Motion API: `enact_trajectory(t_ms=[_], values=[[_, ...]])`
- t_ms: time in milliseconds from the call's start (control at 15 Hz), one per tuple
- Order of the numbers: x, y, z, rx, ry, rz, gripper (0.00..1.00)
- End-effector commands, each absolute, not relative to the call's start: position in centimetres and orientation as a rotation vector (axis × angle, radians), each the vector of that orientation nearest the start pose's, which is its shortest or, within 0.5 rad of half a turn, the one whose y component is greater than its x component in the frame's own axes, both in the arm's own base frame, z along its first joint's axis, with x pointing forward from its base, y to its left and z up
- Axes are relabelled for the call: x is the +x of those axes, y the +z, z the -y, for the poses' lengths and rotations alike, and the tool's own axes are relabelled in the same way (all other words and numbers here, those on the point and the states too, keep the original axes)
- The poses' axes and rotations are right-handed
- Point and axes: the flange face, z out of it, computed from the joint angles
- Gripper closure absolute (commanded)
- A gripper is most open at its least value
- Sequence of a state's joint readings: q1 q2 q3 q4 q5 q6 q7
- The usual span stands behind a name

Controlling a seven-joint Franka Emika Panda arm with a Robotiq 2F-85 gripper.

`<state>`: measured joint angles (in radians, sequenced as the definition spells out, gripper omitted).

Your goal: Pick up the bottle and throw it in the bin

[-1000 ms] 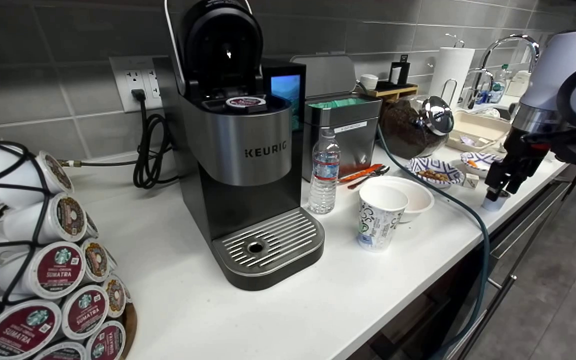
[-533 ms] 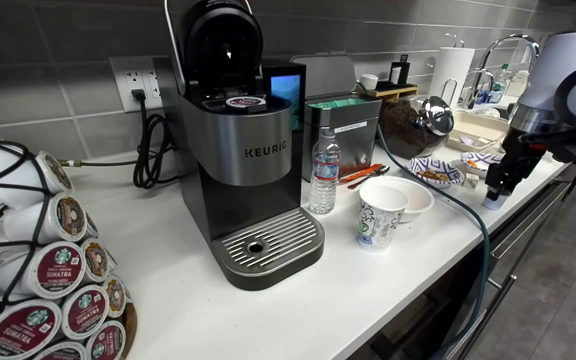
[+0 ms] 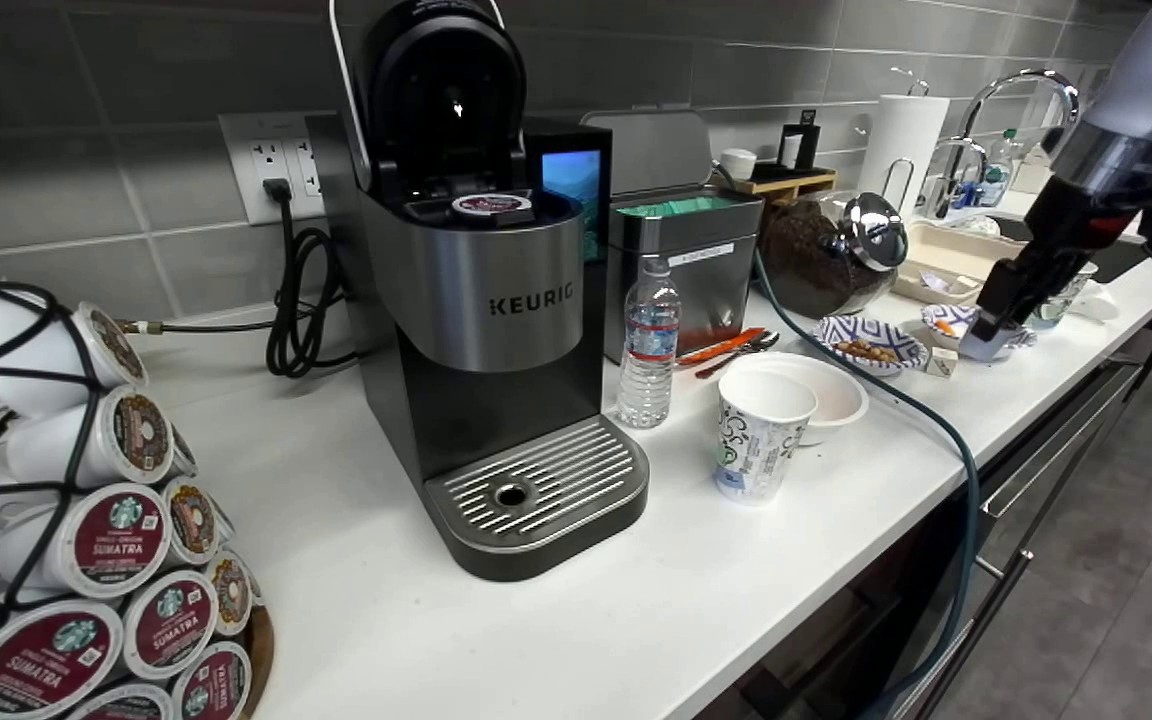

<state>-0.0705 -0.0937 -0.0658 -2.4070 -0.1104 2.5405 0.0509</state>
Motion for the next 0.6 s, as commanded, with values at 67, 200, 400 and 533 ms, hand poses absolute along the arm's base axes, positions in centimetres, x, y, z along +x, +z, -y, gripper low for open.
enact_trajectory(t_ms=[67, 200, 400, 533], values=[[50.9, 42.8, 0.9, -3.102, -0.548, 0.045, 0.73], [52.2, 44.1, -1.8, -3.067, -0.501, 0.126, 0.73], [51.7, 44.5, -2.2, -3.076, -0.54, 0.108, 0.48], [51.9, 44.4, -2.2, -3.076, -0.537, 0.116, 0.48]])
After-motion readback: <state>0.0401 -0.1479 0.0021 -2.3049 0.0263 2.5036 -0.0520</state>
